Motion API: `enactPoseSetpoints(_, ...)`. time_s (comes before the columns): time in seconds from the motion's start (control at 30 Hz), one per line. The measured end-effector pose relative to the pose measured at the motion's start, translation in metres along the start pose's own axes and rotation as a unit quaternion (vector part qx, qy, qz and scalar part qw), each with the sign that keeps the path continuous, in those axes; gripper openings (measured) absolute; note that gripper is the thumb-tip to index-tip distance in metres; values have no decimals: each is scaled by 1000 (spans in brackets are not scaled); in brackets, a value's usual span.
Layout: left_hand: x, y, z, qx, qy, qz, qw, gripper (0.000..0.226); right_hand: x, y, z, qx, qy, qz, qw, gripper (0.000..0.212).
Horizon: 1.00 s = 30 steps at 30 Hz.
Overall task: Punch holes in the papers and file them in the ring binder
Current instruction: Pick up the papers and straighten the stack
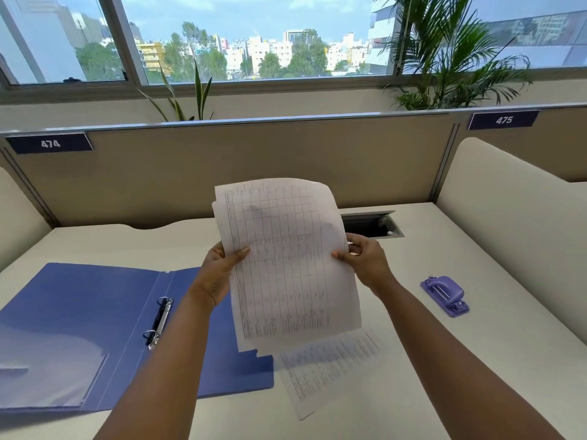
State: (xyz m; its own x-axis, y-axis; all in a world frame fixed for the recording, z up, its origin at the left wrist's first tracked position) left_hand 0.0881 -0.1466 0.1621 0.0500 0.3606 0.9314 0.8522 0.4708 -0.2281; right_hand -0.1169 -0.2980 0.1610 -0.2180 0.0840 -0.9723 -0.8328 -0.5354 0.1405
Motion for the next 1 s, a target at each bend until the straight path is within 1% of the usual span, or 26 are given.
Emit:
enactPoseSetpoints(0.03,0,-2,0,-1,-2,8,1000,44,5,0,-2,3,-14,0,1000,39)
enactPoseSetpoints(0.07,-1,-3,0,-3,-1,13,1000,60,9,0,-3,1,-25,-10,1000,39)
enactPoseSetpoints(0.1,-1,-4,-1,-5,-1,16,1000,73,12,2,-3,-2,-33,-30,999,35)
enactPoseSetpoints(0.13,-2,-5,-1,-7,-3,22,1000,79,14,3,-3,-6,-39,-56,998,30)
enactPoseSetpoints(0.2,-2,-4,-1,-6,-7,37,999,81,16,6,-2,-15,-46,-98,994,21)
enactPoseSetpoints(0.23,-2,-4,-1,-1,-7,41,999,82,16,7,-2,-19,-49,-109,993,20)
enactPoseSetpoints(0.4,0,-1,-3,10,-18,55,998,84,24,7,-4,-26,-70,-116,991,21)
enactPoseSetpoints(0.5,3,-2,-5,3,-29,65,997,84,29,7,-4,-16,-78,-124,989,7)
enactPoseSetpoints(0.57,5,-2,-6,-4,-33,63,997,83,28,8,-4,-14,-78,-145,986,4)
enactPoseSetpoints(0.63,4,-4,-4,-4,-26,50,998,79,26,8,-5,-12,-77,-177,981,6)
enactPoseSetpoints(0.67,0,-2,-3,5,-17,39,999,72,25,9,-5,-10,-76,-187,979,6)
enactPoseSetpoints(0.77,-9,6,0,50,6,22,998,23,19,9,-5,-12,-68,-175,982,6)
enactPoseSetpoints(0.83,-11,8,0,61,7,14,998,19,18,8,-5,-19,-65,-170,983,8)
enactPoseSetpoints(1.0,-12,6,-1,38,7,24,999,14,17,3,-5,-37,-74,-169,982,13)
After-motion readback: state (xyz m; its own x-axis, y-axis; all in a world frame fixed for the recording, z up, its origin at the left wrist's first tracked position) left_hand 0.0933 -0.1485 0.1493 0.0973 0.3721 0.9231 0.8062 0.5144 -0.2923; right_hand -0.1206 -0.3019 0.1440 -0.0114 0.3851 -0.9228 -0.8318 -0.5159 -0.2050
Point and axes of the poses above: each hand's wrist, its own z-axis away from the middle knuckle, its own y-axis out of the back of the hand, x = y × z, the point moved 10 cm from there along -z, towards the middle knuckle, and after that the axes turned 15 degrees about -y, right-handed, at the moved point
